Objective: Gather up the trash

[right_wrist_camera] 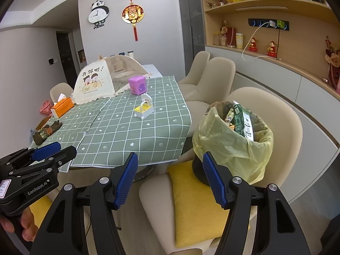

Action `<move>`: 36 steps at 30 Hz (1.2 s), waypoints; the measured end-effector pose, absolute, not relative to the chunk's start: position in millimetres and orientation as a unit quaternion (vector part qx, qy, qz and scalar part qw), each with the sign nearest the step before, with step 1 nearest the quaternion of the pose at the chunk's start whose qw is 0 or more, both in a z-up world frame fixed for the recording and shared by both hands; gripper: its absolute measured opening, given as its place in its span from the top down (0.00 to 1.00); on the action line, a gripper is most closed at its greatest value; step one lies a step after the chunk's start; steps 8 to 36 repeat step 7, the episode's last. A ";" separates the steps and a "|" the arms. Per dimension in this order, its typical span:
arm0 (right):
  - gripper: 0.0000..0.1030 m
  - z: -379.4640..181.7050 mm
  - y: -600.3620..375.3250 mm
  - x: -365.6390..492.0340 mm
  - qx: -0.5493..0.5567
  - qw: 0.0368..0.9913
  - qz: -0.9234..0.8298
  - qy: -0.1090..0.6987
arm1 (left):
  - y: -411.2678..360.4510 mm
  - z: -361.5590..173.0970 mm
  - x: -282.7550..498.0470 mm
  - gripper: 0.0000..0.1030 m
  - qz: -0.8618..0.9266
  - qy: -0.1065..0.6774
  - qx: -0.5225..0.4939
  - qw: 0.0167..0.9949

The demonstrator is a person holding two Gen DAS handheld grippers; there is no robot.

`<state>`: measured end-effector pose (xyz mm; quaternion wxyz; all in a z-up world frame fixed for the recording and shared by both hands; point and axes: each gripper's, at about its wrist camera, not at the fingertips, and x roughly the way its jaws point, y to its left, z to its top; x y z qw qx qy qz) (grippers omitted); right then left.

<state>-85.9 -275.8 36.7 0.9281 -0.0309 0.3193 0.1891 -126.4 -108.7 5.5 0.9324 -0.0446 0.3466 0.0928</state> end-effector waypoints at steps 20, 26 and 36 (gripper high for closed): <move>0.42 27.0 -280.0 -61.5 -0.030 0.926 0.186 0.328 | -96.7 -17.1 -90.3 0.57 0.096 0.387 -0.054 0.916; 0.42 27.0 -280.0 -61.5 -0.030 0.926 0.186 0.328 | -96.7 -17.1 -90.3 0.57 0.096 0.387 -0.054 0.916; 0.42 27.0 -280.0 -61.5 -0.030 0.926 0.186 0.328 | -96.7 -17.1 -90.3 0.57 0.096 0.387 -0.054 0.916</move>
